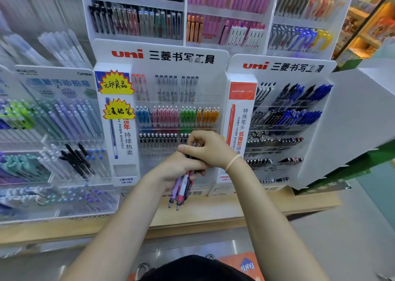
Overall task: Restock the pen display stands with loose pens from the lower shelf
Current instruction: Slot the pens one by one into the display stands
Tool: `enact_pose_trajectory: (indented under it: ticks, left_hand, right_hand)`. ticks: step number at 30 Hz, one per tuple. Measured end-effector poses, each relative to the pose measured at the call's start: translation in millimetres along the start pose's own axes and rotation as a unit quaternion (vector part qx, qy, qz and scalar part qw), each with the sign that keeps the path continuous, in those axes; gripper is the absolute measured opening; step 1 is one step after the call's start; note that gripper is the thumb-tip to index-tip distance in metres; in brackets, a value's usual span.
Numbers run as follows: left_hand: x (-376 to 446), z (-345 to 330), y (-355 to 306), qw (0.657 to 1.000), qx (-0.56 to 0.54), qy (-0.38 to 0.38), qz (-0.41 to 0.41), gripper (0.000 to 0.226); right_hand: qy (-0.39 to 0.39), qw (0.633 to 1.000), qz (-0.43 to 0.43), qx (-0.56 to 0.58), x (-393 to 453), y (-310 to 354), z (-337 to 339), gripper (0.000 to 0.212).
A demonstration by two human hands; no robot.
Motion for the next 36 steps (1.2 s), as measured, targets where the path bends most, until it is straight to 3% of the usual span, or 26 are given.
enact_pose_trajectory:
  ticks: [3, 9, 14, 17, 23, 25, 30, 33, 36]
  left_hand:
    - [-6, -2, 1, 0.999, -0.05, 0.008, -0.001, 0.019]
    - [-13, 1, 2, 0.998, -0.056, 0.027, -0.002, 0.027]
    - [-28, 9, 12, 0.993, -0.007, 0.102, 0.059, 0.024]
    - [-28, 16, 16, 0.993, 0.021, 0.103, 0.061, 0.022]
    - [-25, 20, 16, 0.994, 0.043, 0.082, 0.062, 0.014]
    - [-25, 24, 11, 0.996, 0.043, 0.061, 0.054, 0.012]
    - [-21, 47, -6, 0.998, -0.026, -0.05, -0.008, 0.042]
    - [-19, 62, -14, 0.974, -0.111, -0.178, -0.083, 0.029]
    - [-17, 63, -18, 0.922, -0.21, -0.291, -0.147, 0.011]
  right_hand:
    - [0.026, 0.998, -0.005, 0.051, -3, -3, -4, 0.022]
    - [0.025, 0.991, -0.015, 0.128, -5, -10, -8, 0.021]
    - [-0.038, 0.974, -0.052, 0.216, -1, -29, 10, 0.023]
    - [-0.053, 0.966, -0.066, 0.246, 0, -37, 14, 0.024]
    - [0.015, 0.968, -0.076, 0.24, -1, -30, 2, 0.025]
    - [0.003, 0.963, -0.074, 0.257, 0, -31, 4, 0.027]
    - [-0.075, 0.938, -0.09, 0.326, 2, -36, 10, 0.026]
    - [-0.138, 0.911, -0.106, 0.374, 4, -40, 12, 0.026]
    - [-0.184, 0.867, -0.129, 0.444, 6, -36, -1, 0.027]
Point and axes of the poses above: each hand's wrist, its own x-axis towards the middle knuckle, its own z-axis out of the back of the hand, y = z × x, the point moved 7 cm from there along x, towards the middle knuckle, and after that the axes turned 15 degrees about -z, right-handed, at the moved point
